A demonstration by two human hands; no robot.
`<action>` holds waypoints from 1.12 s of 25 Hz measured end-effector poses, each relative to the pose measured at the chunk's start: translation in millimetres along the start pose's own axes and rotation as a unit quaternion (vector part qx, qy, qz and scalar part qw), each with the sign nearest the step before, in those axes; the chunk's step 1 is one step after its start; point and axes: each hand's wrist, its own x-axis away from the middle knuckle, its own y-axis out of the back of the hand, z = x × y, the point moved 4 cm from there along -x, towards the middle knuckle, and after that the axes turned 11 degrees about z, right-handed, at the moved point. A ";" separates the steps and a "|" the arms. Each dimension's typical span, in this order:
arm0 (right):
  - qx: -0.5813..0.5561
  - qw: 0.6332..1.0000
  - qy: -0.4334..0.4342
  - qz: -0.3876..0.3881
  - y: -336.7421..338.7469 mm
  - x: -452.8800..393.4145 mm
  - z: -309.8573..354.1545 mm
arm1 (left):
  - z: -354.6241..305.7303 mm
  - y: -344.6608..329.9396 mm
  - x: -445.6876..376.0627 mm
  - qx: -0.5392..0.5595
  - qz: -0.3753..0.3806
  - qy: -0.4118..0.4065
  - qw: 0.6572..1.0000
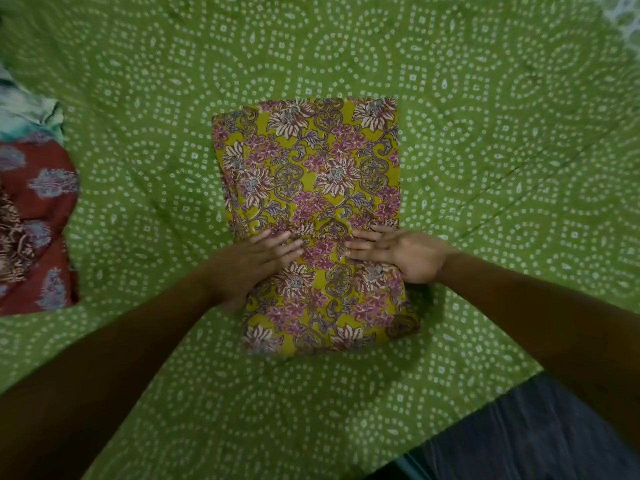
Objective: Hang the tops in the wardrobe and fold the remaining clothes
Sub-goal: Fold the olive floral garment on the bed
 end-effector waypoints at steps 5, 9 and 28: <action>-0.551 0.797 -0.172 -0.177 34.6 -5.9 -27.7 | 47.7 18.9 -5.2 0.681 -0.160 0.214 0.682; -0.647 0.687 -0.229 -0.240 47.2 -28.4 -59.8 | 86.7 18.9 -27.8 0.818 -0.185 0.278 0.468; -0.048 0.903 -0.355 -0.235 70.5 -103.1 -18.2 | 46.0 41.8 -115.2 0.121 -0.140 0.427 0.885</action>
